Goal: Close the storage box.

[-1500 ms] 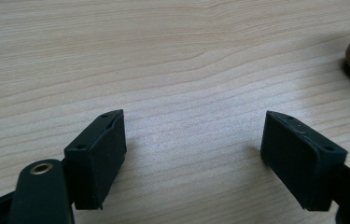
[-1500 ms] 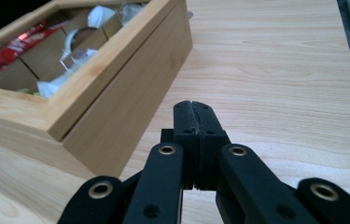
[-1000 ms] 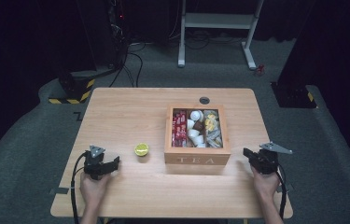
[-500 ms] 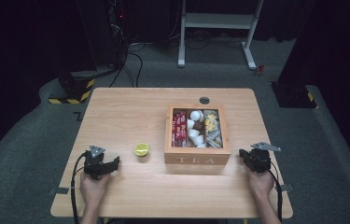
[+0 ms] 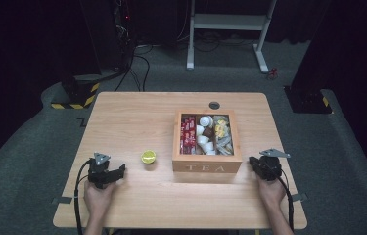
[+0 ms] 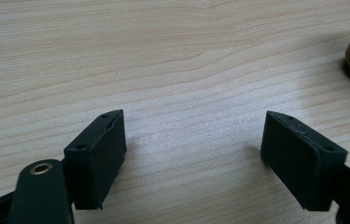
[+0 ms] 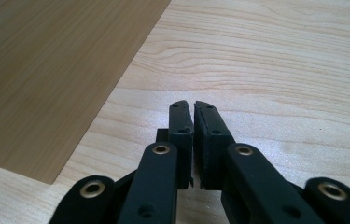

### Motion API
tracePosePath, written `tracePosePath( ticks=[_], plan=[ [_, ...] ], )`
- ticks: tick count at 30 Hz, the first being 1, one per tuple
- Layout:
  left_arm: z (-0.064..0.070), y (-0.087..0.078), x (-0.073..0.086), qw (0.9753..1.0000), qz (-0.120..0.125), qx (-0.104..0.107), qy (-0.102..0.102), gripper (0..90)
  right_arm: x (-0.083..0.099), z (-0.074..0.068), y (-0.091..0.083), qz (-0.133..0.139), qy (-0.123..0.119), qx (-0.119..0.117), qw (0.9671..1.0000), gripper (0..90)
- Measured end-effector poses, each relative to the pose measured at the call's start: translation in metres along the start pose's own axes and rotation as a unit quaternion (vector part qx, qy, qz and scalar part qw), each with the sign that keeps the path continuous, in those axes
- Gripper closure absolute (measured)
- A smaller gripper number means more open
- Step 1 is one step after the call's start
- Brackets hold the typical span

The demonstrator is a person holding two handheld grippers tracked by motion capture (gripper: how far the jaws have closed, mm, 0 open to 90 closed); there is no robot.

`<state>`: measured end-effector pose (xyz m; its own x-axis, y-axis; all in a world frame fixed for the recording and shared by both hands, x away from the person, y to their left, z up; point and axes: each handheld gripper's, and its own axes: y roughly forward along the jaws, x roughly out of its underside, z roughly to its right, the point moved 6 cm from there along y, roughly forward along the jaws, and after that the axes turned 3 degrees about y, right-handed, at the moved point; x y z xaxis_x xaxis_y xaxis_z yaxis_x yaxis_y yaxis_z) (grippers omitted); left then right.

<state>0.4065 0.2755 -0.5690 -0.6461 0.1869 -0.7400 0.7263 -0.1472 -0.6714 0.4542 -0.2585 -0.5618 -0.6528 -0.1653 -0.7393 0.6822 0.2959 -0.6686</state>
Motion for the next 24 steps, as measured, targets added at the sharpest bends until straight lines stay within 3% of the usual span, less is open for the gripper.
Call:
tracePosePath(
  ticks=[2, 5, 9, 11, 13, 15, 24],
  plan=[
    [0.0000, 0.0000, 0.0000, 1.0000, 0.000, 0.000, 0.000, 22.5, -0.0004, 0.0004, 0.0003, 0.001, 0.001, 0.000, 1.0000, 84.0],
    [0.0004, 0.0001, 0.0000, 1.0000, 0.001, 0.000, -0.001, 22.5, -0.0001, -0.0011, 0.0001, 0.001, -0.002, -0.003, 1.0000, 75.0],
    [0.0005, 0.0001, 0.0000, 1.0000, 0.001, 0.000, -0.001, 22.5, 0.0013, -0.0075, -0.0002, 0.000, -0.036, 0.019, 0.9992, 63.0],
    [0.0005, 0.0001, 0.0000, 1.0000, 0.001, 0.000, -0.001, 22.5, 0.0016, -0.0060, -0.0005, 0.001, -0.029, 0.030, 0.9991, 56.0],
    [0.0006, 0.0001, 0.0000, 1.0000, 0.001, -0.001, -0.001, 22.5, 0.0015, -0.0026, -0.0002, -0.002, -0.011, 0.023, 0.9997, 49.9],
    [0.0006, 0.0001, 0.0000, 1.0000, 0.001, -0.001, -0.001, 22.6, 0.0017, -0.0045, 0.0002, -0.003, -0.020, 0.026, 0.9995, 47.0],
    [0.0008, 0.0001, 0.0000, 1.0000, 0.001, 0.000, 0.000, 22.6, 0.0017, -0.0036, 0.0006, -0.005, -0.016, 0.028, 0.9995, 42.6]
  ],
)
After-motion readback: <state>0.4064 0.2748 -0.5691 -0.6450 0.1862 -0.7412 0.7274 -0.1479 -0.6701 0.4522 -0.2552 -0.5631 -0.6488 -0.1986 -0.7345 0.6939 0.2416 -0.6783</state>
